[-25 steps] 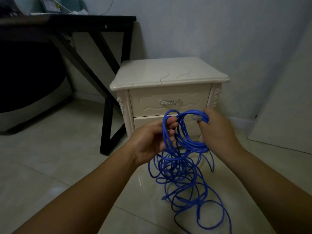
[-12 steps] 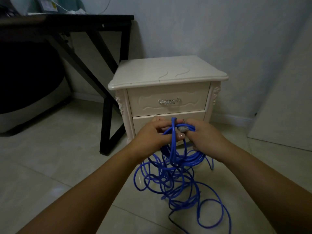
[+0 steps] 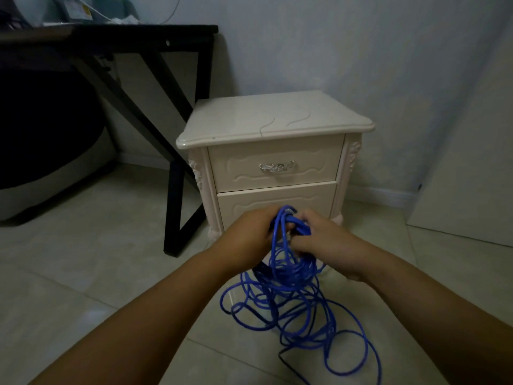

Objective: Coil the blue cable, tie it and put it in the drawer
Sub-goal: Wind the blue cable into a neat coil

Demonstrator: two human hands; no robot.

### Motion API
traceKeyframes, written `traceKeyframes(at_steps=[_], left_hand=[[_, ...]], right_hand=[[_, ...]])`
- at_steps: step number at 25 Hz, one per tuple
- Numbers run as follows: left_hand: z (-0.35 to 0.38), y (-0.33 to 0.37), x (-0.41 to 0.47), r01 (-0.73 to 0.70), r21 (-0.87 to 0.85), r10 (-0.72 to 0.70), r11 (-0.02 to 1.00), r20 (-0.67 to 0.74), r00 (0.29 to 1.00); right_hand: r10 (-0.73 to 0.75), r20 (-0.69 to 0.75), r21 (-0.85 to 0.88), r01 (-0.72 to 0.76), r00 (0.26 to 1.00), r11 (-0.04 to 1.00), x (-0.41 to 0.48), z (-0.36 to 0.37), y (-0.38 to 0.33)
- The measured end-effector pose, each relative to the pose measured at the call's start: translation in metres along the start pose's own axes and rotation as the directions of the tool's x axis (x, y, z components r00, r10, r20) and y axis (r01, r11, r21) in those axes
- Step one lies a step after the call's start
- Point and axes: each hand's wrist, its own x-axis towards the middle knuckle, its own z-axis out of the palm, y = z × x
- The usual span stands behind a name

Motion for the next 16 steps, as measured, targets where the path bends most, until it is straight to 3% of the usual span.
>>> traceKeyframes(at_steps=[2, 3, 7, 10, 11, 12, 13, 15, 16], left_hand=[[-0.001, -0.001, 0.001, 0.019, 0.061, -0.019, 0.998, 0.002, 1.0], [0.0, -0.002, 0.003, 0.028, 0.104, -0.028, 0.994, -0.003, 1.0], [0.013, 0.003, 0.005, 0.025, 0.293, -0.033, 0.956, 0.021, 0.999], [0.0, -0.002, 0.006, 0.142, 0.286, -0.146, 0.947, -0.008, 0.989], [-0.006, -0.008, 0.005, 0.18, 0.244, -0.175, 0.953, -0.04, 0.984], [-0.013, -0.014, 0.003, 0.207, 0.187, -0.198, 0.96, -0.065, 0.978], [-0.018, -0.019, 0.0, 0.229, 0.129, -0.221, 0.965, -0.074, 0.973], [-0.026, -0.024, -0.005, 0.235, 0.055, -0.231, 0.97, -0.072, 0.97], [-0.029, -0.023, -0.007, 0.227, 0.041, -0.224, 0.973, -0.069, 0.972]], right_hand=[[-0.002, 0.097, 0.385, -0.036, 0.995, 0.922, -0.002, 0.001, -0.001], [0.02, 0.084, 0.481, -0.058, 0.996, 0.875, 0.002, 0.004, 0.0], [0.148, -0.144, 0.523, -0.051, 0.978, 0.851, 0.011, 0.021, 0.004], [0.275, -0.186, 0.714, -0.062, 0.943, 0.697, 0.016, -0.005, 0.0], [0.28, -0.179, 0.685, -0.085, 0.943, 0.723, 0.014, -0.017, 0.001], [0.293, -0.178, 0.547, -0.153, 0.94, 0.823, 0.013, -0.027, 0.002], [0.291, -0.205, 0.285, -0.228, 0.935, 0.931, 0.011, -0.034, 0.003], [0.152, -0.325, -0.241, -0.237, 0.933, 0.941, 0.007, -0.037, 0.001], [0.025, -0.363, -0.332, -0.155, 0.931, 0.93, 0.006, -0.034, -0.002]])
